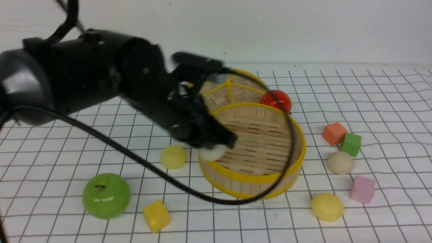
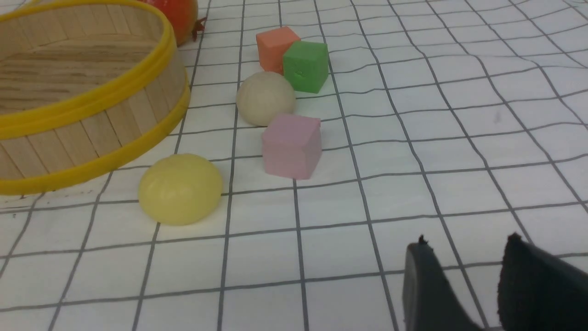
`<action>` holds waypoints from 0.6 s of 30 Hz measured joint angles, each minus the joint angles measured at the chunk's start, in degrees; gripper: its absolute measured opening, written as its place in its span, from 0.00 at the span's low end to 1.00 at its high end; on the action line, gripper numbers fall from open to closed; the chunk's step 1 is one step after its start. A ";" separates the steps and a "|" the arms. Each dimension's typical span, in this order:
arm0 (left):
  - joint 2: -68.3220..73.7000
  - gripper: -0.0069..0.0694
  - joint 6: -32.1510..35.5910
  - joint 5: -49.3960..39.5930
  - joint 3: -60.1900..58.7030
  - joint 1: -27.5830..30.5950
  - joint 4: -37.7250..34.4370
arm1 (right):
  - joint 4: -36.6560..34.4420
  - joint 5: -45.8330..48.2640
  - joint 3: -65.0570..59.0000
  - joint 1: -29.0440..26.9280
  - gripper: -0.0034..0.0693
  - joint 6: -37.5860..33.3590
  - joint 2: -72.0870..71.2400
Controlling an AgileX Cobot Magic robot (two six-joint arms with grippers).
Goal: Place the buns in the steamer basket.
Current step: Use the left arm to put the steamed stuffed bun into the steamer
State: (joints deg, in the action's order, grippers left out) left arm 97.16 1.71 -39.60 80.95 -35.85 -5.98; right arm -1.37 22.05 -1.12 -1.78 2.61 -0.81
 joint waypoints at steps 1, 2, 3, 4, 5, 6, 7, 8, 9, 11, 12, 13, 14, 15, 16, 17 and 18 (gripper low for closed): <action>1.67 0.08 0.18 0.23 1.96 -0.71 -0.36 | 0.00 0.00 0.00 0.00 0.38 0.00 0.00; 2.45 0.08 0.18 0.30 2.75 -0.91 -0.42 | 0.00 0.00 0.00 0.00 0.38 0.00 0.00; 6.10 0.08 -0.01 0.61 5.87 -1.26 -0.49 | 0.00 0.00 0.00 0.00 0.38 0.00 0.00; 6.10 0.08 -0.10 0.61 5.87 -1.26 -0.49 | 0.00 0.00 0.00 0.00 0.38 0.00 0.00; 10.71 0.08 -1.01 0.60 9.20 -1.26 -0.43 | 0.00 0.00 0.00 0.00 0.38 0.00 0.00; 13.33 0.09 -1.71 0.27 10.99 -1.26 -0.37 | 0.00 0.00 0.00 0.00 0.38 0.00 0.00; 15.83 0.10 -1.71 -0.44 12.74 -1.21 -0.29 | 0.00 0.00 0.00 0.00 0.38 0.00 0.00; 18.20 0.11 -1.71 -1.47 14.45 -1.16 -0.20 | 0.00 0.00 0.00 0.00 0.38 0.00 0.00; 19.94 0.14 -1.71 -2.71 15.78 -1.16 -0.20 | 0.00 0.00 0.00 0.00 0.38 0.00 0.00; 23.38 0.19 -1.71 -4.99 18.58 -1.16 -0.20 | 0.00 0.00 0.00 0.00 0.38 -0.04 0.00; 24.95 0.24 -2.35 -6.59 20.27 -1.16 -0.20 | 0.00 0.00 0.00 0.00 0.38 -0.04 0.00; 26.20 0.30 -2.97 -7.68 21.55 -1.16 -0.20 | 0.00 0.00 0.00 0.00 0.38 -0.04 0.00; 27.00 0.35 -3.50 -8.32 22.47 -1.16 -0.20 | 0.00 0.00 0.00 0.00 0.38 -0.04 0.00; 27.41 0.41 -3.91 -8.94 23.49 -1.16 -0.20 | 0.00 0.00 0.00 0.00 0.38 -0.04 0.00; 27.48 0.47 -4.11 -9.55 24.26 -1.16 -0.20 | 0.00 0.00 0.00 0.00 0.38 -0.04 0.00; 27.48 0.53 -4.32 -10.56 25.34 -1.16 -0.20 | 0.00 0.00 0.00 0.00 0.38 -0.04 0.00; 27.48 0.58 -4.38 -11.64 26.15 -1.16 -0.20 | 0.00 0.00 0.00 0.00 0.38 -0.04 0.00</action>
State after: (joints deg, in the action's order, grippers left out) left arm 124.64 -2.67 -51.25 107.10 -37.01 -6.18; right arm -1.37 22.05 -1.12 -1.78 2.57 -0.81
